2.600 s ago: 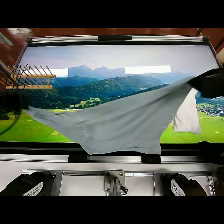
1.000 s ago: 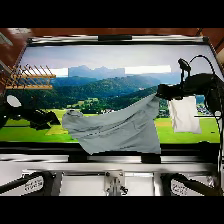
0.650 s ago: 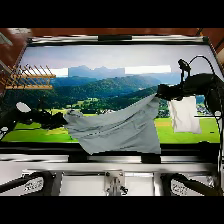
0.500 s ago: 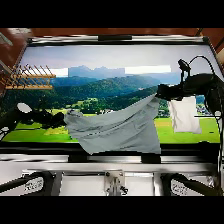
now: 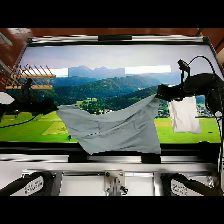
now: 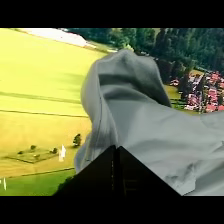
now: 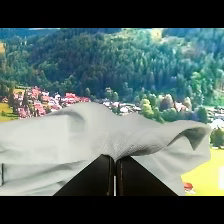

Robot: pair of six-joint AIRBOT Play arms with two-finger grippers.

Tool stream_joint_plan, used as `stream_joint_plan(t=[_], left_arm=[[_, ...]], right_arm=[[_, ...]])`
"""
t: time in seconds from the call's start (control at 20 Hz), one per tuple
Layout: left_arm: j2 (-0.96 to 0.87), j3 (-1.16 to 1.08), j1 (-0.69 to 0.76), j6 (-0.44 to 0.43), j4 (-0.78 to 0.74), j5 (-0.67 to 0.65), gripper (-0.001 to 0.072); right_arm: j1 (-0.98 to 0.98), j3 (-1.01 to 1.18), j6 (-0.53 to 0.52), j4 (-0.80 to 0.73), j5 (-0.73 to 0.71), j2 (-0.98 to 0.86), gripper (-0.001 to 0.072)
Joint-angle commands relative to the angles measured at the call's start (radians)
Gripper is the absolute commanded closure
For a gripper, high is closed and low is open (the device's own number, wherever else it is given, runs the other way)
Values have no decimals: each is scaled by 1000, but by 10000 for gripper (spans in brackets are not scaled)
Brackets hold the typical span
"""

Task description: Fold the shirts.

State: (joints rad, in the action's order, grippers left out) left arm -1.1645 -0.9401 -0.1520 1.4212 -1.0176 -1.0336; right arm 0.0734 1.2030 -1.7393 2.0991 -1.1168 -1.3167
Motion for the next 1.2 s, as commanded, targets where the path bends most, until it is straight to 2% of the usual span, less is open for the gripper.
stream_joint_plan(t=[0.0,0.2,0.45,0.5,0.6,0.8,1.15], left_arm=[[39,-66,-3,0,-6,-21,679],[135,-259,-3,-26,-6,3,681],[274,-748,-3,-21,-6,138,680],[294,-844,-4,-12,-13,182,680],[326,-996,-4,64,-59,214,680],[417,-1089,-3,88,-74,206,680],[482,-1086,-3,103,-286,177,680]], right_arm=[[0,6,-19,21,-7,13,652],[0,163,-138,25,39,130,653],[0,493,-148,15,322,337,653],[0,534,-147,15,380,381,653],[0,585,-144,16,424,457,653],[0,591,-136,0,347,604,653],[0,591,6,-177,245,657,653]])
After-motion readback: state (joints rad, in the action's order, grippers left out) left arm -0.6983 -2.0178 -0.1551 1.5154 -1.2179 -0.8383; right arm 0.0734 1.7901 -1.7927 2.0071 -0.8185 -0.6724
